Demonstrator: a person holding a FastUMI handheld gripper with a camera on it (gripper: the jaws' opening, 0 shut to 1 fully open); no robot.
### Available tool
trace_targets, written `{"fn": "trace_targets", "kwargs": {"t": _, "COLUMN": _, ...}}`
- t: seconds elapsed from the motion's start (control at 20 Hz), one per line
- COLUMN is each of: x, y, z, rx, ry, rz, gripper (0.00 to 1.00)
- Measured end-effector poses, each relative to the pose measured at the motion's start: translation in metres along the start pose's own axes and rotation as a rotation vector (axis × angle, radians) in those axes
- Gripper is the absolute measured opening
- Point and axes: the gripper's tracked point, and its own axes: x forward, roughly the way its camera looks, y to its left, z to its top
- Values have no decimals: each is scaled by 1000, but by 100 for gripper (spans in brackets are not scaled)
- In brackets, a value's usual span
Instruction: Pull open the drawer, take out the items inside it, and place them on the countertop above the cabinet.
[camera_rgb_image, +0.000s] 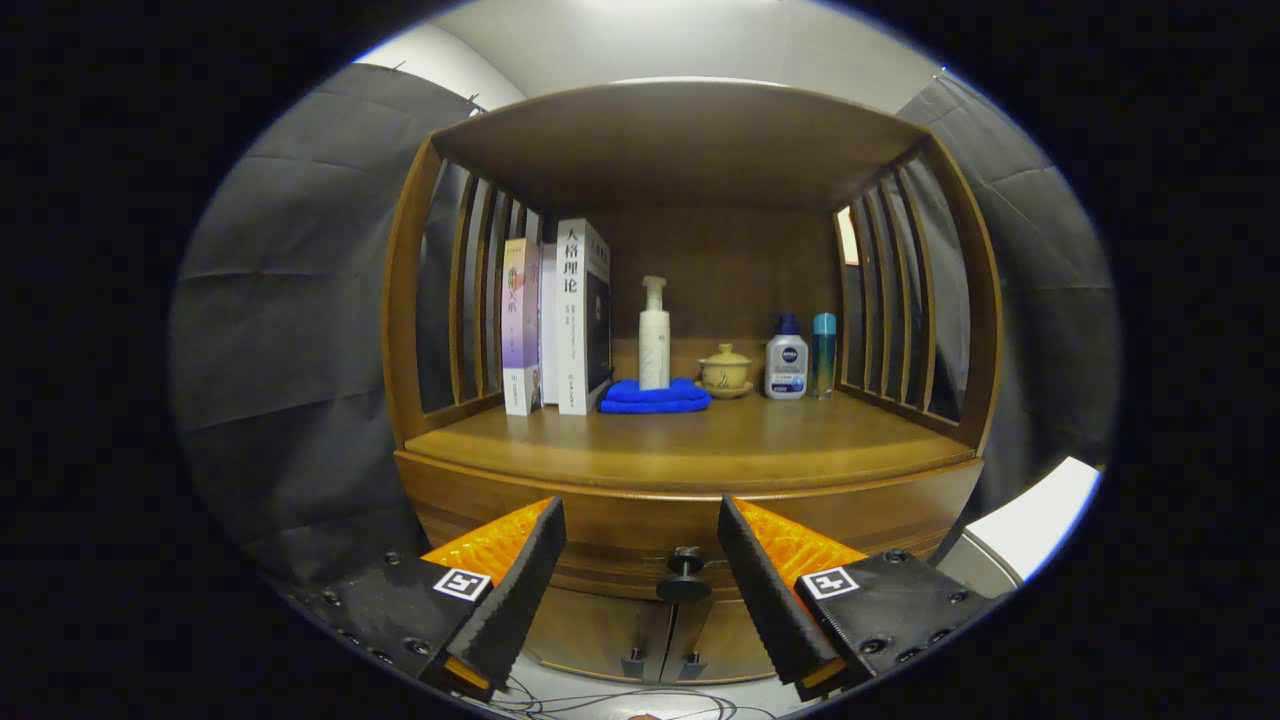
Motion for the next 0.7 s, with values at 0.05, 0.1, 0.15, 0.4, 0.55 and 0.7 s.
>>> {"fn": "trace_targets", "kwargs": {"t": 0.05, "x": 2, "y": 1, "z": -5, "rx": -3, "ry": 8, "rz": 0, "gripper": 97}}
{"fn": "trace_targets", "kwargs": {"t": 0.1, "x": 5, "y": 3, "z": -10, "rx": -6, "ry": 14, "rz": 1, "gripper": 97}}
{"fn": "trace_targets", "kwargs": {"t": 0.15, "x": 8, "y": 5, "z": -15, "rx": -9, "ry": 21, "rz": 3, "gripper": 97}}
{"fn": "trace_targets", "kwargs": {"t": 0.4, "x": 23, "y": 3, "z": -35, "rx": -15, "ry": 42, "rz": -14, "gripper": 97}}
{"fn": "trace_targets", "kwargs": {"t": 0.55, "x": 34, "y": -9, "z": -52, "rx": 11, "ry": 66, "rz": -59, "gripper": 98}}
{"fn": "trace_targets", "kwargs": {"t": 0.7, "x": 41, "y": -19, "z": -69, "rx": 29, "ry": 104, "rz": -82, "gripper": 98}}
